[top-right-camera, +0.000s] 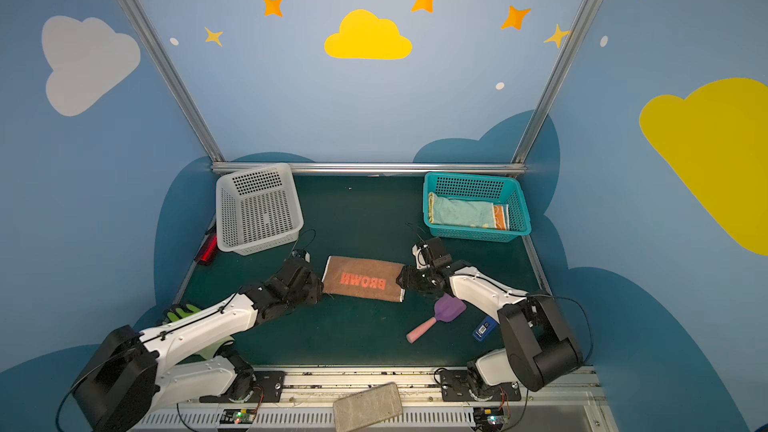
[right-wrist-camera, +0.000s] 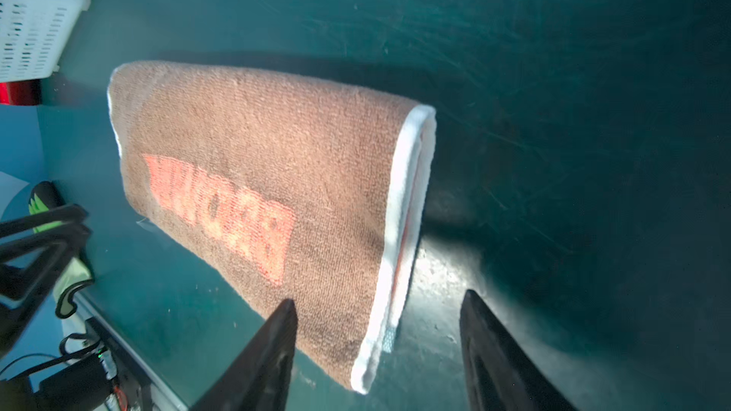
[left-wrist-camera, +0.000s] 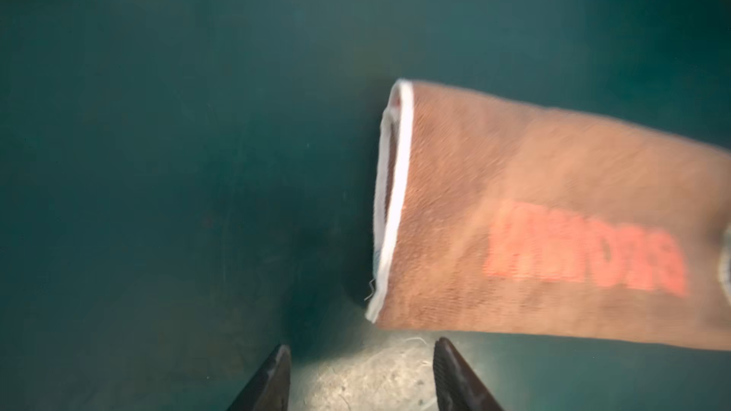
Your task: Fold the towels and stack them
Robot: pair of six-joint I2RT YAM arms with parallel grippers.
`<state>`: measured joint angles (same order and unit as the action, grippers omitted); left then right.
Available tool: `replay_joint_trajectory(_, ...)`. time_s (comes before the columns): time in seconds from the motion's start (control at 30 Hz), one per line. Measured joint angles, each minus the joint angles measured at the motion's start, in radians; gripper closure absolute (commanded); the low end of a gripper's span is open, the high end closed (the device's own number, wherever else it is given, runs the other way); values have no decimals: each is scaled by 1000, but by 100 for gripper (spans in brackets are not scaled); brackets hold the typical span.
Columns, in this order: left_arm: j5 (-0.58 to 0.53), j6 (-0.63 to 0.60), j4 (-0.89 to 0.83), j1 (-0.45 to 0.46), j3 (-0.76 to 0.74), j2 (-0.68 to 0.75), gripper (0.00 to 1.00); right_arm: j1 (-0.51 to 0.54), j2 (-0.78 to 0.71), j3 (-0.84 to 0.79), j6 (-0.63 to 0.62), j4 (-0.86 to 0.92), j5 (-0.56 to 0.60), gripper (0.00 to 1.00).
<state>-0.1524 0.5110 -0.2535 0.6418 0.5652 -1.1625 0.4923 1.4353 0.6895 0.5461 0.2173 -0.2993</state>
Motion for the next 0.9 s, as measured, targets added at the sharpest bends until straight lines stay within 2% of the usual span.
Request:
replay_joint_trajectory(0.17, 8, -2, 11, 0, 61, -25, 39, -1, 34, -36, 23, -58, -38, 38)
replay_joint_trajectory(0.4, 52, -3, 106, 0, 137, -235, 40, -6, 61, -48, 43, -123, -62, 39)
replay_joint_trajectory(0.63, 90, 6, 202, -43, 138, -402, 42, -8, 121, -49, 55, -229, -101, 51)
replay_joint_trajectory(0.9, 114, 21, 283, -72, 144, -440, 43, 13, 212, -49, 61, -420, -147, 57)
